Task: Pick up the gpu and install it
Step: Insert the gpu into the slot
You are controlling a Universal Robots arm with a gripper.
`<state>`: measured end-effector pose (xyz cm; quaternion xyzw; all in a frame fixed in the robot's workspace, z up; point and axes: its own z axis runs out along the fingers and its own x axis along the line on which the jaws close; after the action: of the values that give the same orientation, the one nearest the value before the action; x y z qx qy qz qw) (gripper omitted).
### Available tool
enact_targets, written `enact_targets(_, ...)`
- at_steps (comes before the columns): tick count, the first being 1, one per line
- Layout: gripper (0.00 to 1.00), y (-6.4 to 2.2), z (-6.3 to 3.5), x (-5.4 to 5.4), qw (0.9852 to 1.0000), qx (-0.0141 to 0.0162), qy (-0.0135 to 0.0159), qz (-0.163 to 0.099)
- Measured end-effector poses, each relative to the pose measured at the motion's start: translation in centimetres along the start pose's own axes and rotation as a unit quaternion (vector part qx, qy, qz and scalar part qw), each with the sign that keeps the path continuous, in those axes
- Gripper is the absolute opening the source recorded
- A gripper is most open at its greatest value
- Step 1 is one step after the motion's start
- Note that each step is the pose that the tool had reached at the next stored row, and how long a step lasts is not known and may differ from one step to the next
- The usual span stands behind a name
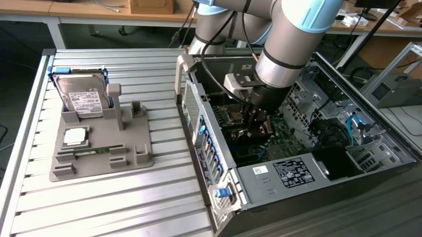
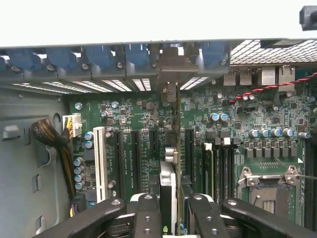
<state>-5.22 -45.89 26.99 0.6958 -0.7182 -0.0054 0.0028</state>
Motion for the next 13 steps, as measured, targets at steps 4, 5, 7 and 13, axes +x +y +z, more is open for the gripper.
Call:
enact_targets(4, 0.27, 0.0, 0.34, 0.0, 1.0, -0.0003, 0.0, 0.0)
enact_targets(5, 0.27, 0.0, 0.52, 0.0, 1.0, -0.0004, 0.0, 0.0)
enact_targets(7, 0.27, 0.0, 0.62, 0.0, 1.0, -0.0005, 0.0001, 0.0)
enact_targets(13, 0.27, 0.0, 0.65, 0.0, 1.0, -0.0004, 0.0008, 0.0)
